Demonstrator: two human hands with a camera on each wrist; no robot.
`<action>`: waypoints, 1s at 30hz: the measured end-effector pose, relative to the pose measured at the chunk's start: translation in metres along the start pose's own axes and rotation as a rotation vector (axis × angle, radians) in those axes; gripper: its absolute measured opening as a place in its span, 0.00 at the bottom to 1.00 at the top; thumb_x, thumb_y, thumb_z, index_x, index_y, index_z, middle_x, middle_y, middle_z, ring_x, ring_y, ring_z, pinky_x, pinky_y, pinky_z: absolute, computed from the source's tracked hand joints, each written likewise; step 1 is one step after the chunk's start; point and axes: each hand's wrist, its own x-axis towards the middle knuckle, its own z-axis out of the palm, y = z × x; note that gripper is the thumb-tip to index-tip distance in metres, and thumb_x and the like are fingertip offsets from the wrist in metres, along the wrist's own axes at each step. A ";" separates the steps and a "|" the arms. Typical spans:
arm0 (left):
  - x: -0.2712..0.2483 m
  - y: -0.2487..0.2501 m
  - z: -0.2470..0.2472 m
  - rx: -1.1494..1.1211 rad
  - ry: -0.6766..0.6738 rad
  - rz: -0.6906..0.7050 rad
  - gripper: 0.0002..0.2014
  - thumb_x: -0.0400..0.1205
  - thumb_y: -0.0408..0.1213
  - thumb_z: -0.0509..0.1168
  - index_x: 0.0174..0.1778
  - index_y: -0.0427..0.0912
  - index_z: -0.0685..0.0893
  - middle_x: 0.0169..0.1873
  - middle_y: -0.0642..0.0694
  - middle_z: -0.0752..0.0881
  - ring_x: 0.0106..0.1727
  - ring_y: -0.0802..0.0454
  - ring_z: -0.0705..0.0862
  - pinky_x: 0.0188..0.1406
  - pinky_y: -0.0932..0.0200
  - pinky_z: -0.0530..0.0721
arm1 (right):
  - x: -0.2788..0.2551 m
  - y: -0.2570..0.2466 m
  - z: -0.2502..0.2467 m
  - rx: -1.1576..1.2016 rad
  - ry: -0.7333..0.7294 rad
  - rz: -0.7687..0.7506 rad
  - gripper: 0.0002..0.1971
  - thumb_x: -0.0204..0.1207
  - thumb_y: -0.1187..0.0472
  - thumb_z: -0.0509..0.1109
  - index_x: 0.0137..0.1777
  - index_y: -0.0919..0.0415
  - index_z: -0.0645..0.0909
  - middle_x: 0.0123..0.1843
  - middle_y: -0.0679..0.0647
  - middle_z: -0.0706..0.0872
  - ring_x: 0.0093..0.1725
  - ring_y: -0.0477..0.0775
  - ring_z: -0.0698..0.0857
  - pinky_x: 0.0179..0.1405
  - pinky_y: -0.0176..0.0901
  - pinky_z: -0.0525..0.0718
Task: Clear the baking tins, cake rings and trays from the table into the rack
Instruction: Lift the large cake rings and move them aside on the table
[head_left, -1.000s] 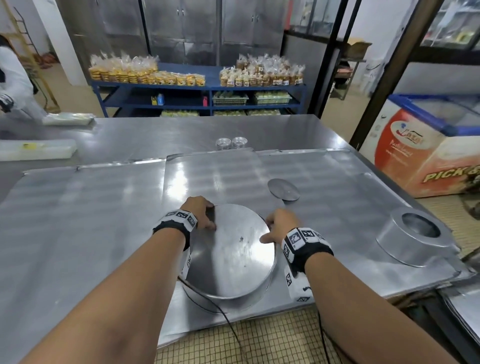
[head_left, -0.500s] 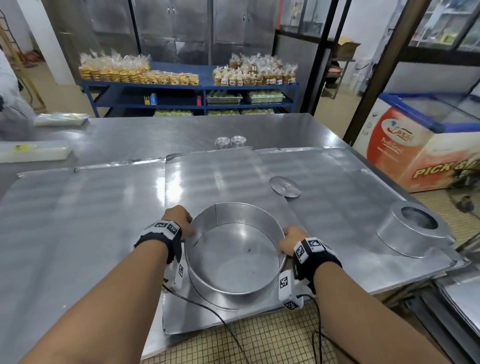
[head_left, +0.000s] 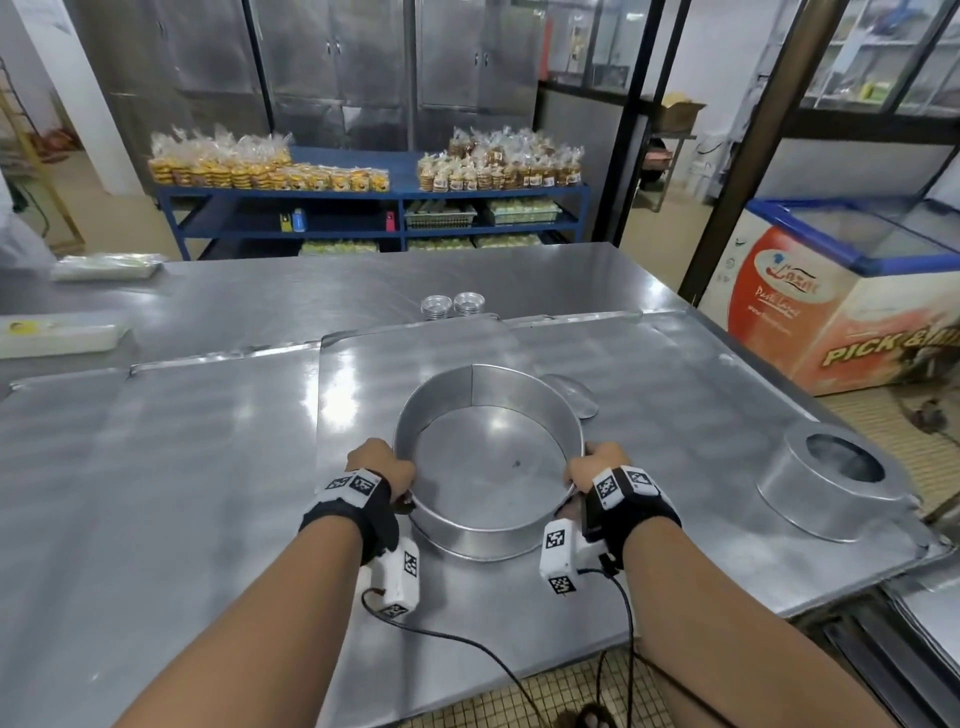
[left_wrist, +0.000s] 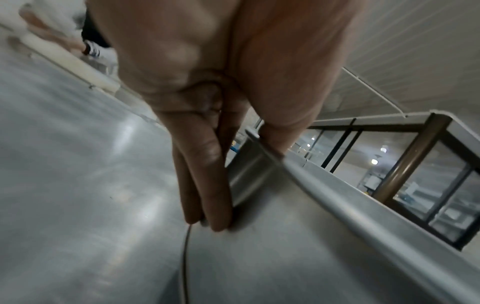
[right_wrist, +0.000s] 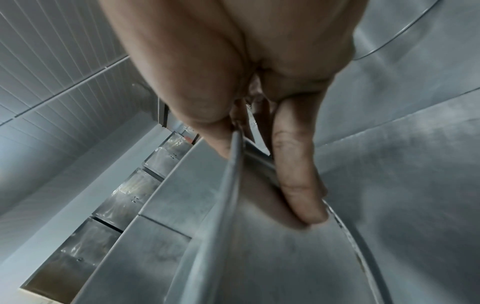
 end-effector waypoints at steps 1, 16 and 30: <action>0.001 0.005 0.006 0.002 -0.005 -0.005 0.06 0.72 0.29 0.68 0.42 0.30 0.84 0.39 0.35 0.89 0.34 0.37 0.91 0.31 0.50 0.92 | 0.006 -0.001 -0.002 0.027 0.015 0.004 0.08 0.64 0.67 0.69 0.41 0.58 0.87 0.36 0.57 0.89 0.39 0.61 0.87 0.43 0.44 0.83; 0.110 0.177 0.135 -0.206 0.024 -0.004 0.10 0.68 0.32 0.77 0.42 0.31 0.88 0.37 0.38 0.91 0.39 0.44 0.91 0.24 0.62 0.86 | 0.188 -0.020 -0.096 0.487 0.188 -0.006 0.11 0.62 0.68 0.74 0.41 0.52 0.88 0.41 0.53 0.92 0.39 0.60 0.90 0.40 0.50 0.91; 0.278 0.407 0.296 -0.173 0.035 0.136 0.22 0.81 0.56 0.69 0.67 0.49 0.83 0.57 0.43 0.89 0.62 0.44 0.85 0.65 0.60 0.79 | 0.482 -0.022 -0.229 0.605 0.147 -0.053 0.08 0.59 0.69 0.76 0.34 0.56 0.90 0.34 0.62 0.91 0.34 0.61 0.90 0.38 0.57 0.92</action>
